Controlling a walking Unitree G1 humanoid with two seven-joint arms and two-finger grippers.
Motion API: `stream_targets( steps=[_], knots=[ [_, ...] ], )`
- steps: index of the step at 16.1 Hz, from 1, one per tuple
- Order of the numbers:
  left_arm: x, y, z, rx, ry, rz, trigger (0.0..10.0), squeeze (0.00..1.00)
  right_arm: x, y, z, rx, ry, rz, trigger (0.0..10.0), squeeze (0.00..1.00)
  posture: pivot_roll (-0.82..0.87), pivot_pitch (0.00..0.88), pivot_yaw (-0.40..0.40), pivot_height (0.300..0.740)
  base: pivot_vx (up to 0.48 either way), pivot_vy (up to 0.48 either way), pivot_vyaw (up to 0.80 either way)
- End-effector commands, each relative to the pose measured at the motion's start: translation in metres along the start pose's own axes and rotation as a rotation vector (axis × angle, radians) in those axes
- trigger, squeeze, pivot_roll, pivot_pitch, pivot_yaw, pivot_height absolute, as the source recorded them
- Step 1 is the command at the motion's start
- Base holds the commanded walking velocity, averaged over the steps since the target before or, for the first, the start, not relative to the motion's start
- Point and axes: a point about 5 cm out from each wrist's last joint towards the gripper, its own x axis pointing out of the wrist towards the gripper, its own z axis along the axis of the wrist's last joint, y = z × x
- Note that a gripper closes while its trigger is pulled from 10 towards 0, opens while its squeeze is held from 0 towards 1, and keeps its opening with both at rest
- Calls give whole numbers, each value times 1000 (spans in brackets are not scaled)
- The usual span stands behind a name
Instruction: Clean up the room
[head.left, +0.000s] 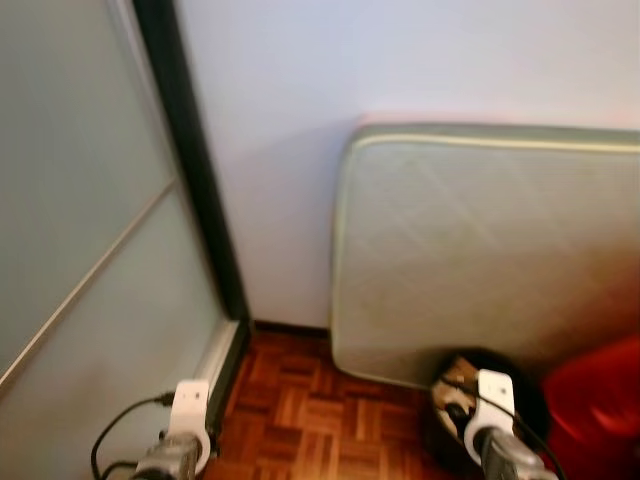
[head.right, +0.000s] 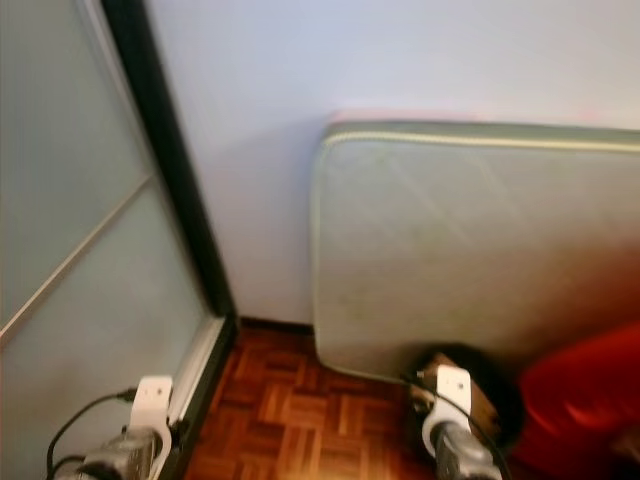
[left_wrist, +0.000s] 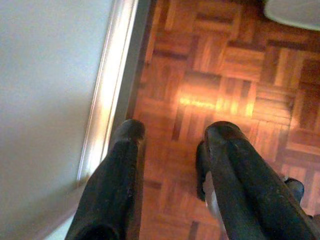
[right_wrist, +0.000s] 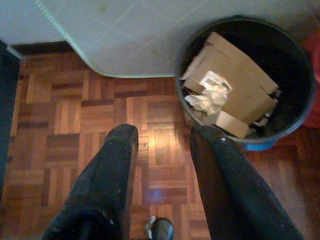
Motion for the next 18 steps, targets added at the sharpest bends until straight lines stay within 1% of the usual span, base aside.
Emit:
stream_targets(
  steps=[1,2,3,9,14,15,16,18],
  knots=[
    [1,-3,8,2,-24,-6,10000,0,-1,-3,-2,11,9,-14,10000,0,53,0,-15,740,0,0,0],
    [1,-4,8,0,-25,-6,10000,0,-1,-3,-2,8,12,-13,10000,0,53,0,-16,740,0,0,0],
    [1,-4,8,-1,-25,-7,10000,0,-1,-3,-2,-1,15,-11,10000,0,54,0,-17,740,0,0,-631],
    [1,-4,7,-3,-26,-8,10000,0,-1,-4,-3,-20,25,-7,10000,0,50,0,-17,740,0,0,-800],
    [0,-6,6,-21,-38,-7,10000,0,-1,-6,-4,-39,31,-7,10000,0,33,0,-24,740,0,0,-798],
    [0,-6,6,-16,-39,-5,10000,0,-1,-6,-4,-41,31,-7,10000,0,32,0,-22,740,0,0,-788],
    [0,-5,6,6,-37,-6,10000,0,-1,-6,-4,-44,33,-5,10000,0,28,0,-21,740,0,0,-788],
    [0,-4,6,14,-37,-4,10000,0,-1,-5,-5,-48,36,-2,10000,0,26,0,-17,740,0,-418,-788]
  ],
)
